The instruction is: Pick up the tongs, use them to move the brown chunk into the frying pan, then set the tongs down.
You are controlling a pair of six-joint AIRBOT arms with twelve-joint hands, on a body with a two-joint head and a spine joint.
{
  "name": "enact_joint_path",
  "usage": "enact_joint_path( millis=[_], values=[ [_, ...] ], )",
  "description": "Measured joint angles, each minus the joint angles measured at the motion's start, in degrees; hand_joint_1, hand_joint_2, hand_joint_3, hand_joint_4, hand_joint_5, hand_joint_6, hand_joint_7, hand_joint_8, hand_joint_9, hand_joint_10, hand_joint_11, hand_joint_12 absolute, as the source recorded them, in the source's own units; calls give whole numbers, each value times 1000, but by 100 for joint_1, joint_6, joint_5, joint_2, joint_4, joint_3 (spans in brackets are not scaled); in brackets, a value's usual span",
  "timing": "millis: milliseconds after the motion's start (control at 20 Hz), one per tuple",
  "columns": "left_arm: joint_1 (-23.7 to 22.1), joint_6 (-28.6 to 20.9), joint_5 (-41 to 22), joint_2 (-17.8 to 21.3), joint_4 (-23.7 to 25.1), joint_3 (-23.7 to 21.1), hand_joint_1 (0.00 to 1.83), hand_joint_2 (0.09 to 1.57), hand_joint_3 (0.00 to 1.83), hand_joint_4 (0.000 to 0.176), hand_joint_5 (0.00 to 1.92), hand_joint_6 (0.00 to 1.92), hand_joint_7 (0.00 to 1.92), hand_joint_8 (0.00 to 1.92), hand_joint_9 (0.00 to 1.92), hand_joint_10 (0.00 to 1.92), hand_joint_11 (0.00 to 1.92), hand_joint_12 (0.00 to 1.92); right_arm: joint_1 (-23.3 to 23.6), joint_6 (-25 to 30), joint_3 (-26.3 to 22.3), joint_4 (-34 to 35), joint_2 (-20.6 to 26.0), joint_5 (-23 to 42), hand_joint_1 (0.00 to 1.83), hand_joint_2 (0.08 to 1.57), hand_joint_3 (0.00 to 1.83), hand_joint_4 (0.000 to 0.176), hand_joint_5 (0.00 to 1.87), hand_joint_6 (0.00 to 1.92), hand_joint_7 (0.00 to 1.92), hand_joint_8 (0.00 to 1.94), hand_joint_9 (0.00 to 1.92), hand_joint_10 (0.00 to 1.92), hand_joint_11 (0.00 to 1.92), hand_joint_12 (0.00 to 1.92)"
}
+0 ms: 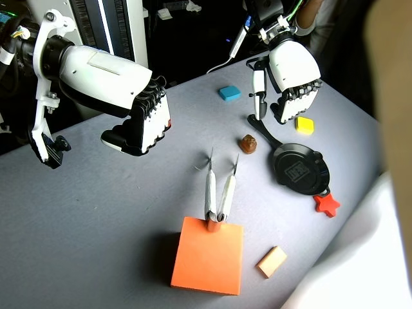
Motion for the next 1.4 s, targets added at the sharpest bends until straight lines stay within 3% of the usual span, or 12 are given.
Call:
enact_joint_path(
  millis=[50,100,350,450,550,650,700,800,1000,1200,1400],
  values=[
    [0,7,-2,0,-7,0,0,1186,68,0,0,4,5,13,7,25,0,174,0,-13,2,-2,0,-13,0,1042,81,0,89,27,119,28,66,92,0,425],
    [0,24,-17,0,-87,-11,0,1193,38,0,0,0,6,5,12,15,0,160,0,-20,9,4,2,-48,23,1072,19,0,113,13,147,6,105,43,0,494],
    [-17,26,-81,0,-68,-11,0,1203,4,0,2,1,20,4,30,7,0,217,2,-46,9,-4,-4,-98,81,1052,0,0,76,5,129,6,102,12,0,331],
    [-17,33,-83,0,-87,-11,0,1204,3,0,1,1,16,3,26,3,0,239,109,-313,9,-2,-31,-310,364,971,0,0,61,1,108,1,92,5,0,338],
    [-17,50,-81,0,-85,-11,0,1208,4,0,0,0,25,5,35,7,0,235,428,-599,136,-7,-256,-748,511,909,0,0,54,0,106,0,103,6,0,433],
    [-17,50,-81,0,-85,-11,0,1208,4,0,0,0,21,4,33,5,0,233,684,-487,378,0,-520,-1143,569,896,0,0,54,1,99,0,99,3,0,411],
    [-20,50,-83,0,-87,-11,0,1217,4,0,0,0,4,1,16,2,0,183,835,-490,627,68,-730,-1447,608,875,0,0,10,1,54,0,52,2,0,268],
    [-20,52,-118,0,-96,-11,0,1213,0,0,1,0,16,3,26,4,0,220,1064,-485,953,105,-1019,-1923,695,859,0,0,12,2,44,2,37,4,0,211],
    [-20,87,-131,0,-76,-11,0,1216,1,0,4,1,30,4,41,6,0,261,1471,-275,1648,109,-1718,-2841,889,822,0,0,28,2,64,3,53,5,0,280],
    [0,109,-157,-7,-83,-70,0,1212,0,0,6,2,27,2,41,3,0,254,1773,-251,2339,107,-2415,-3340,1073,818,0,0,34,10,71,6,62,8,0,250],
    [24,109,-153,-7,-72,-72,0,1222,1,0,3,0,35,1,43,2,0,250,1886,-216,3001,111,-3040,-3821,1084,835,1,0,0,0,30,2,35,6,0,76]
  ],
)
